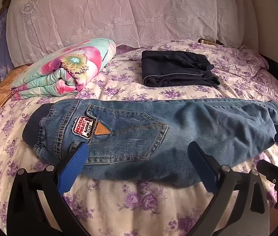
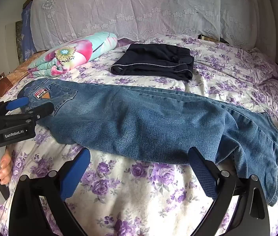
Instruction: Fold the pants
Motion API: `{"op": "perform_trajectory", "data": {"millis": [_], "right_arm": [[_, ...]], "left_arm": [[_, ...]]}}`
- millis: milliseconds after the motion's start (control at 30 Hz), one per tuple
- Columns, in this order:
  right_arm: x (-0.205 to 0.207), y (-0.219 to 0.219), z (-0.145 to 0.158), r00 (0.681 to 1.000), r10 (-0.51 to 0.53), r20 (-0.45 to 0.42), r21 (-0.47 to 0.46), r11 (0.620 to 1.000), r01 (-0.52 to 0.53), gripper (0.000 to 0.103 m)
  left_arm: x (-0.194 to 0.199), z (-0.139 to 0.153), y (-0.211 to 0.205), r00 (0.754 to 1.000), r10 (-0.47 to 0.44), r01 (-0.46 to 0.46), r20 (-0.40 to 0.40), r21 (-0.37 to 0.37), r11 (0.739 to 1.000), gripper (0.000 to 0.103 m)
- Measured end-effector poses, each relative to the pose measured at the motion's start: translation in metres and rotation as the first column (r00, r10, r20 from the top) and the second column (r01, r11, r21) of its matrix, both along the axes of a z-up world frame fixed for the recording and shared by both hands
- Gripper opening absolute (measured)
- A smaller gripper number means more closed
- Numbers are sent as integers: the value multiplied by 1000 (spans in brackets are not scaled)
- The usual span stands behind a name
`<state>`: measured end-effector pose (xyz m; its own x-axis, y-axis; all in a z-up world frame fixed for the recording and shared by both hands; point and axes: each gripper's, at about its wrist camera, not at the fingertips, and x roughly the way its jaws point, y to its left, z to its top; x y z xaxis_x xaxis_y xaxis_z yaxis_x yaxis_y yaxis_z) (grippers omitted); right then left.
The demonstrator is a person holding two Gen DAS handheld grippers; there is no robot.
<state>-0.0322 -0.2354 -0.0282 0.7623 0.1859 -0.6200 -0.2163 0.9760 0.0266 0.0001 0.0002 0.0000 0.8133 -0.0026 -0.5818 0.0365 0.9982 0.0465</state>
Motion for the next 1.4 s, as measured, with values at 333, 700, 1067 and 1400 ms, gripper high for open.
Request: {"op": "perform_trajectory", "data": {"millis": [333, 700, 1067, 1400], "right_arm": [[-1, 1, 0, 1000, 1, 3, -2, 1000, -1, 100], [0, 0, 0, 1000, 1, 2, -2, 1000, -1, 100], [1, 0, -1, 1000, 1, 1, -3, 1000, -1, 100], [2, 0, -2, 1000, 1, 0, -3, 1000, -1, 100]], "left_arm": [[0, 0, 0, 1000, 0, 0, 0, 0, 1000, 98], [2, -4, 3, 1000, 6, -6, 1, 7, 1000, 98], [-1, 1, 2, 999, 37, -39, 30, 61, 997, 98], [-4, 5, 3, 996, 63, -69, 66, 94, 993, 98]]}}
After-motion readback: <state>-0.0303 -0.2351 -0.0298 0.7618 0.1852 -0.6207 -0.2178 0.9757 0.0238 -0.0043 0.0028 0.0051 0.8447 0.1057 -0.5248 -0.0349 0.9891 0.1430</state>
